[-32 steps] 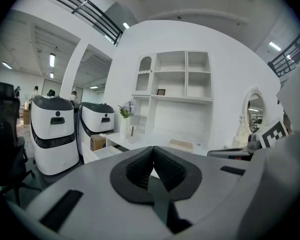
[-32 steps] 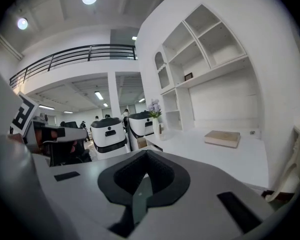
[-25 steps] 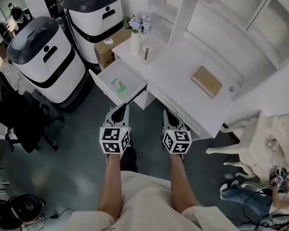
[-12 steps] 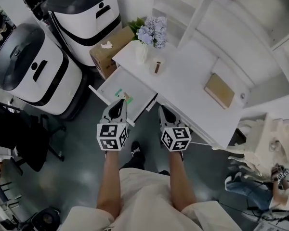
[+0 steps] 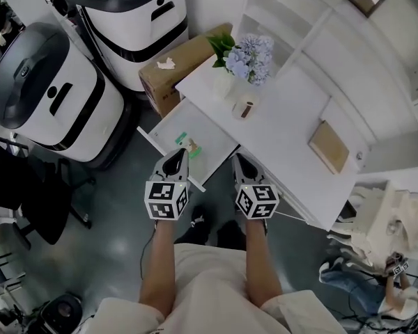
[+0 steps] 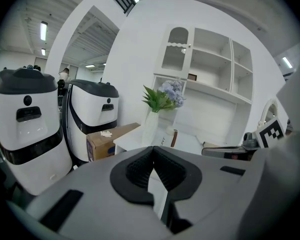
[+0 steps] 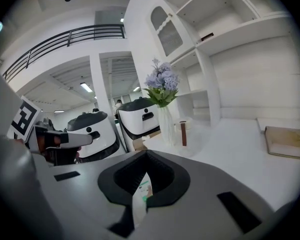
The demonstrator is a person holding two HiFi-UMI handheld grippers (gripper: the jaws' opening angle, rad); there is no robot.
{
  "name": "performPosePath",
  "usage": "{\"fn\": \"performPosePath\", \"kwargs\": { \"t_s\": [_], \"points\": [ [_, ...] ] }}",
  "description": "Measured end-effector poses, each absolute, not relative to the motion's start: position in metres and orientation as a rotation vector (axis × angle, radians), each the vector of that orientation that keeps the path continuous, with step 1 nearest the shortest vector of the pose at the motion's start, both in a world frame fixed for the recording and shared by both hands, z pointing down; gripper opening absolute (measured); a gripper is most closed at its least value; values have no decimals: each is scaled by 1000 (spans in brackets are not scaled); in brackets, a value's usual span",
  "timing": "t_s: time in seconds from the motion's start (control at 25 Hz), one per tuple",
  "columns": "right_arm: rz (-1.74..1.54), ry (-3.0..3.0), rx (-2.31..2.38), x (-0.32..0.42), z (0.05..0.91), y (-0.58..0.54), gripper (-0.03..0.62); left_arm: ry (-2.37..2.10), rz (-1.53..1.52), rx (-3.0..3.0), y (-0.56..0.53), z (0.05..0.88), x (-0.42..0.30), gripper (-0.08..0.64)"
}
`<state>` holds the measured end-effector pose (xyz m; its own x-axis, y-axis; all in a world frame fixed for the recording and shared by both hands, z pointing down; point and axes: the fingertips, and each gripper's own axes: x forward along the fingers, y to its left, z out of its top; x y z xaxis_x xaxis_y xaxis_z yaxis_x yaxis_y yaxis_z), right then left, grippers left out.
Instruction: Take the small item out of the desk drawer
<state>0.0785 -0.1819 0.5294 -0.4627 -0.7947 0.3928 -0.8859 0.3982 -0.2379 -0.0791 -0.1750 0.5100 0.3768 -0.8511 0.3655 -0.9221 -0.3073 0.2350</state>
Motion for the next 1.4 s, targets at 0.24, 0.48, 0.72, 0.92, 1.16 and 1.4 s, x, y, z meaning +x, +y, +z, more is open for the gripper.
{"fn": "performPosePath", "kwargs": {
  "t_s": [0.24,0.48,0.72,0.92,1.16,1.4],
  "points": [
    [615,-2474,1424,58,526,-201,25,-1587,251,2184,-176,517,-102,17],
    [690,-2526,1219,23,528,-210,25,-1651,259,2125,-181,512,-116,17],
    [650,-2424,1059,0,552,-210,25,-1699,269,2104,-185,509,-120,17],
    [622,-2373,1013,-4,565,-217,25,-1718,259,2058,-180,517,-126,17],
    [546,-2339,928,-15,581,-226,26,-1712,273,2051,-171,523,-120,17],
    [501,-2296,856,-29,599,-235,97,-1724,298,2025,-156,531,-127,17]
  ]
}}
